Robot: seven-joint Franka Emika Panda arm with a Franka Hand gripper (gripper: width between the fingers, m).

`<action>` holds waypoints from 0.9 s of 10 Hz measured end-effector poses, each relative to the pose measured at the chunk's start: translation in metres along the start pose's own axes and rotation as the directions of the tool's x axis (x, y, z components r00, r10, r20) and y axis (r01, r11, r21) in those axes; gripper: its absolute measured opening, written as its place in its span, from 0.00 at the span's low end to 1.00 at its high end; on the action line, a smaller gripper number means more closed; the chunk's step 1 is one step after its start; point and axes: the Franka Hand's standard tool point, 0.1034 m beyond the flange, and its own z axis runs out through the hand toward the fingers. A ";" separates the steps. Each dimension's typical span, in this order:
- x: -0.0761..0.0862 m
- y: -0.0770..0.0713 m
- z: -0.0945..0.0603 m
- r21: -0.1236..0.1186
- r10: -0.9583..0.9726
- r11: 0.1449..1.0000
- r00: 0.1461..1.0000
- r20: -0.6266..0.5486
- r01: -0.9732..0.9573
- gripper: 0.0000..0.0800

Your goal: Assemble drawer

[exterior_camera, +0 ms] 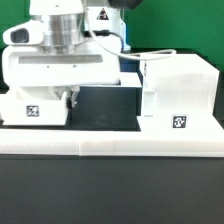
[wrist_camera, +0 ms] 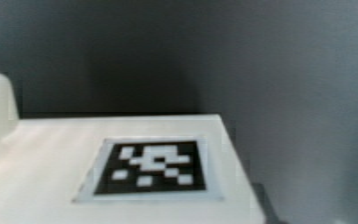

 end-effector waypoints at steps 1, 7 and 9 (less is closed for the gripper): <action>-0.003 0.000 -0.006 0.006 -0.022 1.000 1.000 -0.001 0.022 0.05; -0.008 -0.001 -0.014 0.010 -0.196 0.980 0.981 0.000 0.196 0.05; -0.006 -0.011 -0.009 0.012 -0.348 0.937 0.937 0.009 0.348 0.05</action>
Offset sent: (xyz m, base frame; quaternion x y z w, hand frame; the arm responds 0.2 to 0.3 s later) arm 0.0000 0.0000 0.0000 0.0000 0.0000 -0.0650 0.9979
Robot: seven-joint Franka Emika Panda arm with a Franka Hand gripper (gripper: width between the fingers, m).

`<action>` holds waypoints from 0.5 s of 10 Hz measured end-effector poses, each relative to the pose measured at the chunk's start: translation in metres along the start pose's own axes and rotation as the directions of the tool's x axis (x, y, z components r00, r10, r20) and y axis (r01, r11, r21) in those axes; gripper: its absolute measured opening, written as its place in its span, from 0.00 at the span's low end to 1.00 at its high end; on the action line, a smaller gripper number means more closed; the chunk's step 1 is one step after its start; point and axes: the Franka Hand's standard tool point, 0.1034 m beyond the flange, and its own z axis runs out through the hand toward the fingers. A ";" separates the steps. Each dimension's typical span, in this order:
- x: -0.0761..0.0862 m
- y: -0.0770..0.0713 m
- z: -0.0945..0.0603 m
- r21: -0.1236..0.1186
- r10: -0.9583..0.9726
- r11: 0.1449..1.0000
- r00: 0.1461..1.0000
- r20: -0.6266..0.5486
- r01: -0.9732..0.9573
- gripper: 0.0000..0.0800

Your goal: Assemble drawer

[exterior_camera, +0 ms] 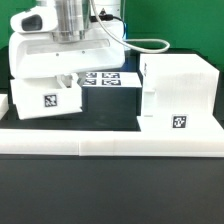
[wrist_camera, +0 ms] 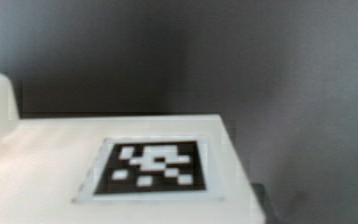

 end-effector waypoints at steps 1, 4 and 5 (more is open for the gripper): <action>0.007 -0.005 -0.002 0.001 -0.059 0.998 0.998 -0.001 0.059 0.05; 0.012 -0.007 -0.001 -0.004 -0.290 0.957 0.957 0.007 0.290 0.05; 0.011 -0.006 0.000 -0.006 -0.364 0.931 0.931 0.012 0.364 0.05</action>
Offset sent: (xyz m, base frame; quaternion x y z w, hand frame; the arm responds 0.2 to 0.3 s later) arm 0.0000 0.0000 0.0000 0.0000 0.0000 -0.1296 0.9916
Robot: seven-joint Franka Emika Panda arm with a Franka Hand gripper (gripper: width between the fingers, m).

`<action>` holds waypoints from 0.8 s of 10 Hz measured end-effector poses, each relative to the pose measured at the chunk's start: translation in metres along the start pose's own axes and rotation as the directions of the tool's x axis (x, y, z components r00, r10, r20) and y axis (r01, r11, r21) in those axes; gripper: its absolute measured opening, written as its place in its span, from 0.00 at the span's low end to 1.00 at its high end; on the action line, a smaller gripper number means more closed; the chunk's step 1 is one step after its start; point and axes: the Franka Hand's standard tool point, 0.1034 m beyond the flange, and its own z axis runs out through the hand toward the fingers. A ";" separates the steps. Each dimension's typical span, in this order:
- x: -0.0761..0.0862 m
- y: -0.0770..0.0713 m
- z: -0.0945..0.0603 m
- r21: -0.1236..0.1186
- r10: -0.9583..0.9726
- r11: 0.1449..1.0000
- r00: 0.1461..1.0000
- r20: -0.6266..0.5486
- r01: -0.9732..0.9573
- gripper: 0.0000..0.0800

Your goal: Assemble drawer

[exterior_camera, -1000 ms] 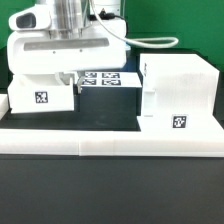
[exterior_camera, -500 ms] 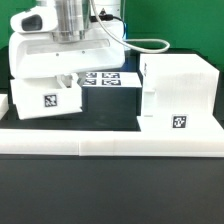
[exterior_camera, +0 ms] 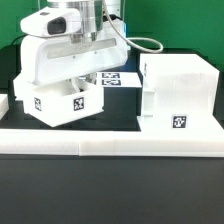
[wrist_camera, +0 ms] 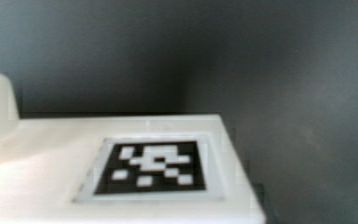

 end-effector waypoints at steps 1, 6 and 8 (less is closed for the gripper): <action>-0.001 0.001 0.000 -0.001 -0.069 0.998 0.998 0.003 0.069 0.05; 0.007 -0.003 0.001 -0.011 -0.431 0.902 0.901 0.044 0.432 0.05; 0.002 0.000 0.002 -0.003 -0.545 0.838 0.837 0.054 0.546 0.05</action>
Offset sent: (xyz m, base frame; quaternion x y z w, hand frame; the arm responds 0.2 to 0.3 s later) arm 0.0058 0.0220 -0.0041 -0.0466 -0.0071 -0.2137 0.9758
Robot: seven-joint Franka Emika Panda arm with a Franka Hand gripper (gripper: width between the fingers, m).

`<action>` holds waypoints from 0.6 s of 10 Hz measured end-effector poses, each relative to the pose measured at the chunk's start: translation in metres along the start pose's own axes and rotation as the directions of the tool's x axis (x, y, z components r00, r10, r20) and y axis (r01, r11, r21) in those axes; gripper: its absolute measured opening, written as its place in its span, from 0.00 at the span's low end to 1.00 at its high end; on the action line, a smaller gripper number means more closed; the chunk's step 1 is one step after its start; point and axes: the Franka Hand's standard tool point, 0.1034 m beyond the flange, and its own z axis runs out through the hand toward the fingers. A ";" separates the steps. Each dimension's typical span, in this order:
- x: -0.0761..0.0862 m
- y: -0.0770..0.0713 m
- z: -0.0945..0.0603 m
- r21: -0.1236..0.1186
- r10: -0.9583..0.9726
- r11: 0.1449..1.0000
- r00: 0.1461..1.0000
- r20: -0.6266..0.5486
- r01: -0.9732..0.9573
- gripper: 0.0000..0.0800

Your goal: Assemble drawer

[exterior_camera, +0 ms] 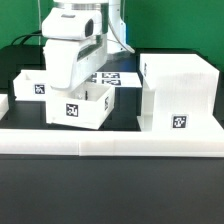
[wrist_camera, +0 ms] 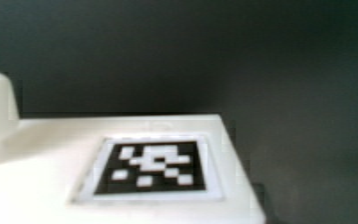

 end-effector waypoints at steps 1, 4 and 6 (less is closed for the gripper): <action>-0.002 0.000 0.000 0.000 -0.067 0.998 0.998 0.007 0.067 0.05; 0.002 0.001 0.001 0.007 -0.240 0.971 0.970 0.030 0.240 0.05; 0.015 0.008 0.001 0.024 -0.203 0.979 0.979 0.025 0.203 0.05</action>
Offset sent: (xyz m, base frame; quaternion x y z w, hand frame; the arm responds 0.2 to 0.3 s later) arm 0.0172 0.0254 -0.0020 0.0106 -0.0019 -0.2142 0.9767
